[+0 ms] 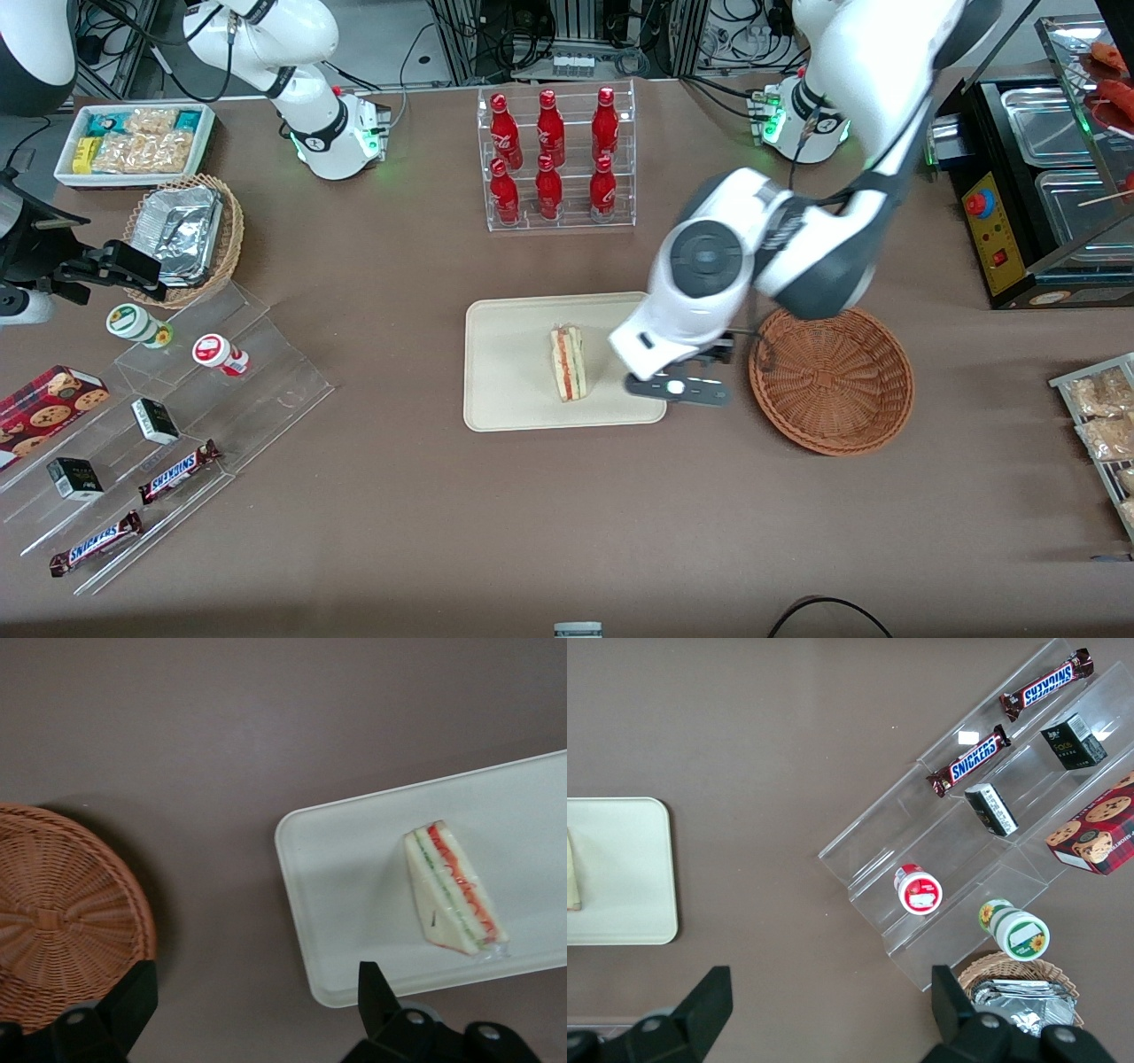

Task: Place sandwich from basket to tray

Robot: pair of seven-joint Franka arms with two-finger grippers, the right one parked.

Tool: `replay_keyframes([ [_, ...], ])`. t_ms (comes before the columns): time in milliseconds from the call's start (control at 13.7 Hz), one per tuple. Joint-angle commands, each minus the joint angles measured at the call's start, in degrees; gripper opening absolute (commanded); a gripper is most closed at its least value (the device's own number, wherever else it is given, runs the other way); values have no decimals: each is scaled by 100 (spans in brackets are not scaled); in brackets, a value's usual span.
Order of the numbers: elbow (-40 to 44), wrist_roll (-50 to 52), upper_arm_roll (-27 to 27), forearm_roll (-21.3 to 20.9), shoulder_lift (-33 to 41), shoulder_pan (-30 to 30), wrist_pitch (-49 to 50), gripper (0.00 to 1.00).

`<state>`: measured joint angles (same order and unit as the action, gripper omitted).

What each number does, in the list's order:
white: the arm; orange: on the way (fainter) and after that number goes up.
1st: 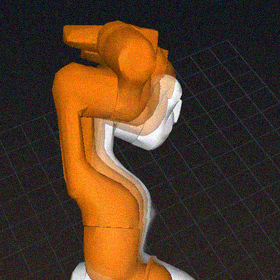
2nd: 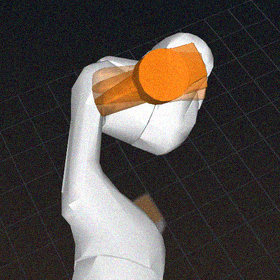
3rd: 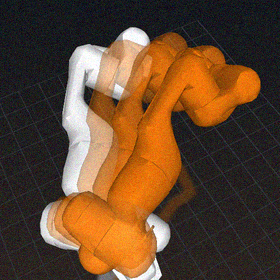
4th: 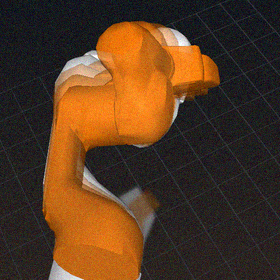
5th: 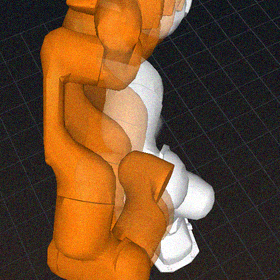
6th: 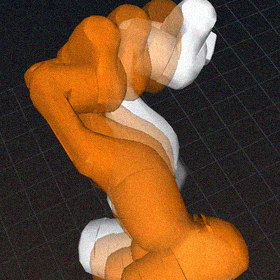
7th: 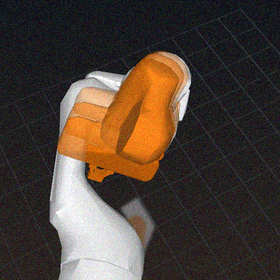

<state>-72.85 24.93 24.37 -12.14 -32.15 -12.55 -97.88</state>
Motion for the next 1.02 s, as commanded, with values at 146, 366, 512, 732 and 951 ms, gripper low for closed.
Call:
replay_keyframes([
  [146, -870, -1182, 15, 265, 894, 946, 182, 100],
  [366, -1231, -1481, 15, 370, 1184, 1342, 156, 100],
  [512, -1407, -1579, 7, 371, 1351, 1369, 138, 100],
  [732, -1442, -1588, 6, 371, 1457, 1562, 173, 100],
  [951, -1451, -1832, -46, 406, 1519, 1633, 252, 100],
])
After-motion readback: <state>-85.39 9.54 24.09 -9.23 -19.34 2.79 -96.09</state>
